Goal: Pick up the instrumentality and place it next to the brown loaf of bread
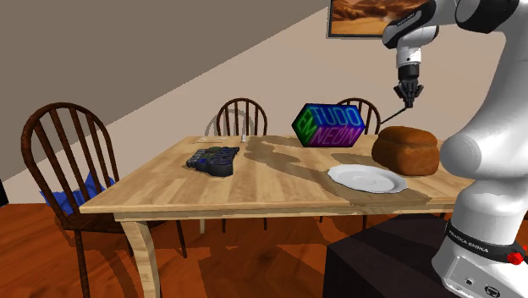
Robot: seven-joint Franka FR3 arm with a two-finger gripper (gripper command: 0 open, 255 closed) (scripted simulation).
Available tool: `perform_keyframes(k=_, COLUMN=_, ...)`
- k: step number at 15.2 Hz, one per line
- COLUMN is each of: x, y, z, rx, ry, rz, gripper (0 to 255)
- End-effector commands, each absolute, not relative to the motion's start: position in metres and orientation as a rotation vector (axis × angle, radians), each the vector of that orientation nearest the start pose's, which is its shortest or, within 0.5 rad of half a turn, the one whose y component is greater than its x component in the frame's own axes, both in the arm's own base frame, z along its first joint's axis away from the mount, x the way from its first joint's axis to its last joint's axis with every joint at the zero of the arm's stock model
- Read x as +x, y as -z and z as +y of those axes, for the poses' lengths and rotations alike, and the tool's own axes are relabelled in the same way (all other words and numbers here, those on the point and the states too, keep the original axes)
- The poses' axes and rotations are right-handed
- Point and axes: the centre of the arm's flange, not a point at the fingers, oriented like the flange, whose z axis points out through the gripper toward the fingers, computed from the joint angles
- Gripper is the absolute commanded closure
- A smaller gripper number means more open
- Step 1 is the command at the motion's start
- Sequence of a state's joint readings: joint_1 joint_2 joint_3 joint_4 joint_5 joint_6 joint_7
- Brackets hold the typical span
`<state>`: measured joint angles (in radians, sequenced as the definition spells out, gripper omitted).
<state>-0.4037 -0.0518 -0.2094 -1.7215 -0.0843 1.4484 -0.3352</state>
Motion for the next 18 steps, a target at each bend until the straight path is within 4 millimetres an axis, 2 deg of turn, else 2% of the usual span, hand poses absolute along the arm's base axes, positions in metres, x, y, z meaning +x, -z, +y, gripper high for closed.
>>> perform_keyframes(k=1, x=0.419, y=-0.575, z=-0.337, rx=-3.057, ry=-0.359, rz=0.424, gripper=255)
perform_keyframes(k=6, x=0.418, y=-0.575, z=-0.401, rx=-3.057, ry=-0.359, rz=0.424, gripper=255)
perform_keyframes(k=18, x=0.418, y=-0.511, z=-0.401, rx=-3.057, ry=-0.359, rz=0.424, gripper=255)
